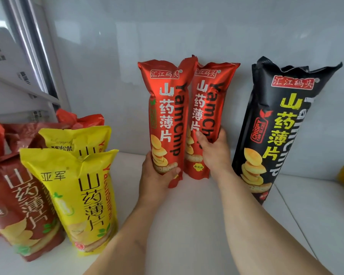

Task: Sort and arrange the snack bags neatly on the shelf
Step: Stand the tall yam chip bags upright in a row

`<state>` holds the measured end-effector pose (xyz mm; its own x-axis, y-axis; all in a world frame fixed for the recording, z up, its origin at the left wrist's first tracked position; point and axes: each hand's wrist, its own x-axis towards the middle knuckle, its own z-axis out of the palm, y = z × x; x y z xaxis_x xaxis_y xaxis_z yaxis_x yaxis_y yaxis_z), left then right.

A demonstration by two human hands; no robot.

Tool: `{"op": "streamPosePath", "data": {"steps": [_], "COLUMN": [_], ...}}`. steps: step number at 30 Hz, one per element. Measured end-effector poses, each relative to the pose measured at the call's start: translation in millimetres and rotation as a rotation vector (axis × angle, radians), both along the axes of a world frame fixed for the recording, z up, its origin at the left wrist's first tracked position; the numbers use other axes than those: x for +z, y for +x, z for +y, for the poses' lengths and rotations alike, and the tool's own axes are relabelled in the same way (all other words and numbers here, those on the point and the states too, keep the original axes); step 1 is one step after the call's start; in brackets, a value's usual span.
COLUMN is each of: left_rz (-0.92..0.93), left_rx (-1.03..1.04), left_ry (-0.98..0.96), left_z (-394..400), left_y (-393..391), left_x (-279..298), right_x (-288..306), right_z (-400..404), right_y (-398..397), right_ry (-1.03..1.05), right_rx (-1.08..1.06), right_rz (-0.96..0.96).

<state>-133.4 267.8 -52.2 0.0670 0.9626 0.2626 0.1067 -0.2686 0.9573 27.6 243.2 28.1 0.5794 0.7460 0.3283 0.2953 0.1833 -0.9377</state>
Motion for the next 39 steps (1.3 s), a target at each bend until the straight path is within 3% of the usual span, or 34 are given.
{"op": "streamPosePath", "data": {"steps": [21, 27, 33, 39], "left_rz": [0.075, -0.007, -0.304, -0.273], "left_rx": [-0.270, -0.292, -0.239, -0.270], "left_ry": [-0.040, -0.064, -0.309, -0.413], "left_z": [-35, -47, -26, -22], "left_y": [3, -7, 3, 23], "left_x": [8, 23, 31, 31], "right_x": [-12, -29, -54, -68], "right_z": [-26, -44, -62, -59], "right_y": [1, -17, -32, -29], "right_ry": [-0.018, -0.072, 0.022, -0.070], "right_rx": [0.197, 0.105, 0.140, 0.130], "right_rz": [0.174, 0.190, 0.091, 0.033]}}
